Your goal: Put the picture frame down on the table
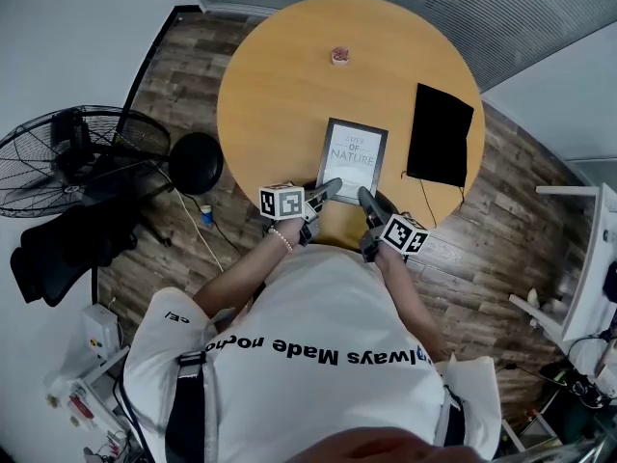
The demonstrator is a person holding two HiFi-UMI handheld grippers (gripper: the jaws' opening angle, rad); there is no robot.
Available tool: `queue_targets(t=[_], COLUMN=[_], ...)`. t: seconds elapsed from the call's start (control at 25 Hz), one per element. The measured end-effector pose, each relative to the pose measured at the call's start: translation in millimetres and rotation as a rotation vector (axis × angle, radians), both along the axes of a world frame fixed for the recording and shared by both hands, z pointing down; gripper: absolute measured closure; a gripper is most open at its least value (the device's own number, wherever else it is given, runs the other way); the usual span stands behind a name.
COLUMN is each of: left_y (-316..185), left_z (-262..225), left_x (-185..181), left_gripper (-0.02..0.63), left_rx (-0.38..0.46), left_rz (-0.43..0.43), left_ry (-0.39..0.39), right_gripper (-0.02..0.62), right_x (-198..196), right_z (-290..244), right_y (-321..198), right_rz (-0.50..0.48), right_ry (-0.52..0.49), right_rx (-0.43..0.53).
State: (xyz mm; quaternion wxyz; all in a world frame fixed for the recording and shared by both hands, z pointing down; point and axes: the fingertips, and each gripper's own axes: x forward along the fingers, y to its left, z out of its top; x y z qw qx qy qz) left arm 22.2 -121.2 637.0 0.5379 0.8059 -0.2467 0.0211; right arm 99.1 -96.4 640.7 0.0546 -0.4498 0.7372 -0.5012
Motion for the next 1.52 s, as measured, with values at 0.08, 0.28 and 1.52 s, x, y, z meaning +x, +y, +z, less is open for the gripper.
queue_targets(t=[0.08,0.28,1.52], left_y=[0,-4,1], left_z=[6,22,70], left_x=[-1,-5,1], left_gripper=[0.514,0.506,0.459], left_rx=[-0.005,-0.022,-0.110], left_rz=[0.004,0.006,0.015], left_ry=[-0.014,-0.053,-0.104], right_gripper=[0.451,0.449,0.445], right_x=[0,0,6], right_z=[3,12,60], right_y=[0,-5,-3], right_rz=[0.001,-0.002,-0.024], right_ry=[0.004,0.012,0.095], right_rx=[-0.007,-0.020,-0.107])
